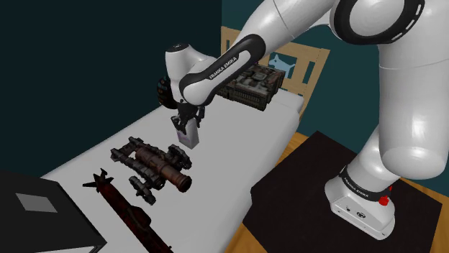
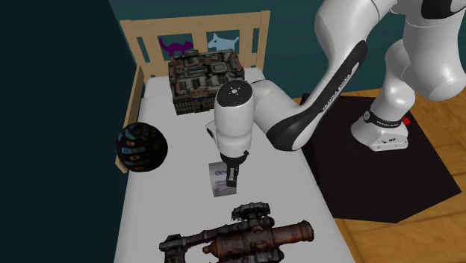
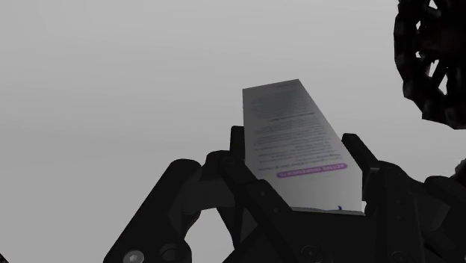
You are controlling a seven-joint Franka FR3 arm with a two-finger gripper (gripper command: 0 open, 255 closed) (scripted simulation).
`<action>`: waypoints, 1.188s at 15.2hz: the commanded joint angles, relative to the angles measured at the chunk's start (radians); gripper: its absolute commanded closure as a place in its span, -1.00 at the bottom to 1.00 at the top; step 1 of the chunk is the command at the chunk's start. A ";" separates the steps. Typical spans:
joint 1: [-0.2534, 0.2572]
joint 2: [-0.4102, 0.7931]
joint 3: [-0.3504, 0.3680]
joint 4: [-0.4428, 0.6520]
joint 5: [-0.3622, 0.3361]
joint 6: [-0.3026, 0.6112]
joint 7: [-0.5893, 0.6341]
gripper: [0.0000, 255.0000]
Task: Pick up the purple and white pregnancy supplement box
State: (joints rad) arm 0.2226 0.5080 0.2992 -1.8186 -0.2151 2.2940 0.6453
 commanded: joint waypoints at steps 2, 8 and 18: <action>0.000 0.001 0.000 0.000 0.000 0.001 0.000 1.00; -0.004 -0.025 0.007 0.002 0.010 -0.027 -0.006 1.00; -0.016 -0.098 0.024 0.037 0.042 -0.131 -0.028 1.00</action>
State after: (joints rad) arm 0.2091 0.4197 0.3212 -1.7844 -0.1770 2.1750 0.6207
